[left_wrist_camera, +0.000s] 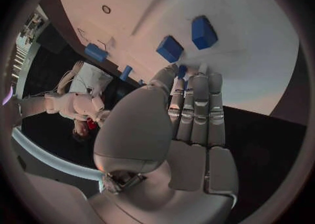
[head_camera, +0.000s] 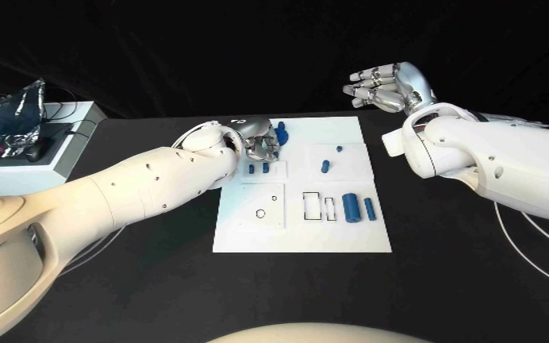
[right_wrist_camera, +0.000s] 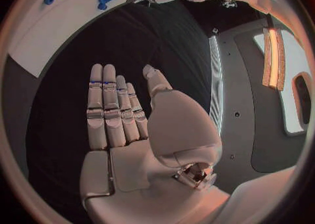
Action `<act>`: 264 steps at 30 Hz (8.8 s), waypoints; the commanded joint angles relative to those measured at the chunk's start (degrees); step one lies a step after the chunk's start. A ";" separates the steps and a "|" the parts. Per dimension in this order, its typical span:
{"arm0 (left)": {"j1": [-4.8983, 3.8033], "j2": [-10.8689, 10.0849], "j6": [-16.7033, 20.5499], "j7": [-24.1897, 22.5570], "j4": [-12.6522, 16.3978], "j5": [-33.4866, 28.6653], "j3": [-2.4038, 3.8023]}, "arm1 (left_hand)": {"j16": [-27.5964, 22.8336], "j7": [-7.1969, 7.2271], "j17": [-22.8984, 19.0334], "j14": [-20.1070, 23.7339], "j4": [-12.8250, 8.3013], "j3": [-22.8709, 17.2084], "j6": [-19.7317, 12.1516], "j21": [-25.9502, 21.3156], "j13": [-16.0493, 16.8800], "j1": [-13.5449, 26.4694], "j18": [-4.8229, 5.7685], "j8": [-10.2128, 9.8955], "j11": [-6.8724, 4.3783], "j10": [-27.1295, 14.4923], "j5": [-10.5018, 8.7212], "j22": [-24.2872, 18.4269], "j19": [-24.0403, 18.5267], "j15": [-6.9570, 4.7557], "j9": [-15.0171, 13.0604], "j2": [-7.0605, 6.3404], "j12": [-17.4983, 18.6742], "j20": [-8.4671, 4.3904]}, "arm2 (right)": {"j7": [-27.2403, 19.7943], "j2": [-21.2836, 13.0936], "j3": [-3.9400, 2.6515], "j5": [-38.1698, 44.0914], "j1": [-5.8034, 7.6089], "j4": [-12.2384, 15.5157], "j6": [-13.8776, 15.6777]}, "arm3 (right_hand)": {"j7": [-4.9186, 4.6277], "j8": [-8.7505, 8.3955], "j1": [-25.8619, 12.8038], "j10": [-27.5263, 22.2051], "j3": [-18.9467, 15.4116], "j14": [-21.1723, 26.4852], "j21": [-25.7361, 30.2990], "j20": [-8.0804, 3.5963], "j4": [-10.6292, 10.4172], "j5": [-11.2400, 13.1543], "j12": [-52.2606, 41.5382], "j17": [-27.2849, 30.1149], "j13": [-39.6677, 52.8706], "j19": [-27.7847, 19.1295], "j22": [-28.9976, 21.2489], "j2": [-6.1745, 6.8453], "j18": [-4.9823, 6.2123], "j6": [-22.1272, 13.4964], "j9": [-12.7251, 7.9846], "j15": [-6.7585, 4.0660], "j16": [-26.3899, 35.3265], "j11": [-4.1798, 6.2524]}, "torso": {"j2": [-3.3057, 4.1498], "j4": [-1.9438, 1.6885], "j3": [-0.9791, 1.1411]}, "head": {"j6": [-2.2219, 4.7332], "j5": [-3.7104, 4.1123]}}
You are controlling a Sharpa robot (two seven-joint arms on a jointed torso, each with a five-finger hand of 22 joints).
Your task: Assemble the parts on the task board
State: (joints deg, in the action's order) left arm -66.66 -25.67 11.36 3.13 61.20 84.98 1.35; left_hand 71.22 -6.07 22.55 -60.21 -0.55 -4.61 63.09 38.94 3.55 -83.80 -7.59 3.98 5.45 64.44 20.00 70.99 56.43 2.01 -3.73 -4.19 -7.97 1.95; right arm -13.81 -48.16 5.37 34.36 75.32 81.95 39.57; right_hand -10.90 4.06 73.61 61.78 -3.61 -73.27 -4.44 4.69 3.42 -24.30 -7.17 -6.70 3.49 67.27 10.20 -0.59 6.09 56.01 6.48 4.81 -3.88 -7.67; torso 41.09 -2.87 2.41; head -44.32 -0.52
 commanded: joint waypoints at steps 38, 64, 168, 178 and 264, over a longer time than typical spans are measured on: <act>-0.06 0.94 -0.89 -1.06 -1.38 -2.01 -0.30 | 2.28 -0.15 -0.77 -2.93 -3.92 -8.02 3.69 2.40 0.15 -0.40 -1.05 -0.35 -1.86 7.37 -0.50 4.34 0.78 -1.98 -0.13 2.04 3.18 -0.72 | -0.48 0.28 -0.01 0.14 -0.01 0.26 -1.99 | 0.01 -0.13 0.13 0.36 0.34 -0.14 -1.65 0.03 -0.15 -0.38 0.25 1.80 -0.05 0.29 -5.28 0.21 -0.82 0.76 -0.12 0.22 0.11 -0.14 | -0.15 -0.02 0.04 | -0.42 0.22; 0.06 -5.29 1.89 -1.82 5.90 -11.72 3.35 | 0.58 -0.62 1.21 -5.90 -6.41 -11.08 5.23 4.32 0.18 1.47 -1.34 -0.43 -2.17 9.53 -0.46 4.57 1.71 -2.48 -0.07 2.38 4.32 -1.46 | -0.48 -0.01 -0.01 0.16 -0.03 0.12 -2.14 | 0.04 -0.13 -0.02 0.44 0.33 -0.15 -1.99 0.03 -0.31 -0.66 0.26 1.83 -0.05 0.17 -5.72 0.28 -0.85 0.86 -0.08 0.21 0.09 -0.11 | -0.37 -0.22 -0.04 | 0.08 -0.01; 0.98 -3.28 -4.53 0.12 1.07 -8.45 0.34 | 0.43 -0.22 2.90 -5.01 -7.02 -8.56 2.73 4.21 0.40 0.57 -0.53 -0.48 -2.60 9.45 -0.57 4.56 1.19 -2.74 0.08 2.60 3.43 -1.97 | -0.14 0.05 0.05 0.15 -0.17 -0.12 -2.76 | 0.03 -0.13 -0.03 0.30 0.34 0.07 -2.38 0.12 -0.48 -0.80 0.26 1.92 -0.05 -0.18 -5.93 0.34 -0.83 0.82 -0.04 0.28 0.10 -0.16 | -0.96 -0.78 -0.37 | -1.39 0.71; 0.97 -3.28 -2.96 0.02 0.54 -8.49 0.20 | 0.57 -0.25 2.96 -4.71 -7.06 -8.43 -0.41 4.12 0.39 0.69 -0.40 -0.48 -2.32 7.35 -0.56 4.54 1.20 -2.53 0.10 2.73 1.36 -2.00 | -0.14 0.09 0.05 0.16 -0.18 -0.21 -2.74 | 0.03 -0.13 -0.03 0.30 0.34 0.07 -2.38 0.12 -0.48 -0.80 0.26 1.92 -0.05 -0.18 -5.93 0.34 -0.83 0.82 -0.04 0.28 0.10 -0.16 | -0.83 -0.67 -0.34 | -1.23 0.64; 9.59 -24.26 -3.42 -21.80 20.68 -70.89 11.18 | -26.29 -2.04 -6.30 -1.74 -0.85 5.11 -1.94 -18.17 0.05 -0.61 2.09 -0.28 -0.01 1.99 -0.59 -11.88 1.55 -0.22 0.08 4.44 0.38 0.14 | 23.18 5.13 0.99 58.96 -4.84 -7.67 -23.85 | 2.76 -0.50 2.87 6.84 18.24 -8.95 -47.23 -6.77 2.72 8.03 3.78 -25.93 -0.12 10.86 40.46 7.77 3.52 8.12 -2.54 -6.21 -50.13 3.03 | -0.91 -0.82 -0.56 | 1.10 4.77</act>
State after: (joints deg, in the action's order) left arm -57.10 -49.91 8.79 -17.71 81.67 15.15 12.46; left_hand 45.15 -8.01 16.16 -61.63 -1.43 0.23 60.91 20.92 3.68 -84.35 -6.14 3.52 5.46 66.09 19.12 59.06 57.56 1.84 -3.57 -0.16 -7.94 2.04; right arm 9.71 -43.11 6.34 92.44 70.57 74.02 17.71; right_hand -8.09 3.62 76.47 68.42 14.40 -82.50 -51.70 -1.97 6.07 -16.10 -3.40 -32.66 3.38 77.61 50.55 6.81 8.46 63.86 3.89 -1.33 -53.82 -4.88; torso 40.13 -3.76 1.74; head -43.08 4.37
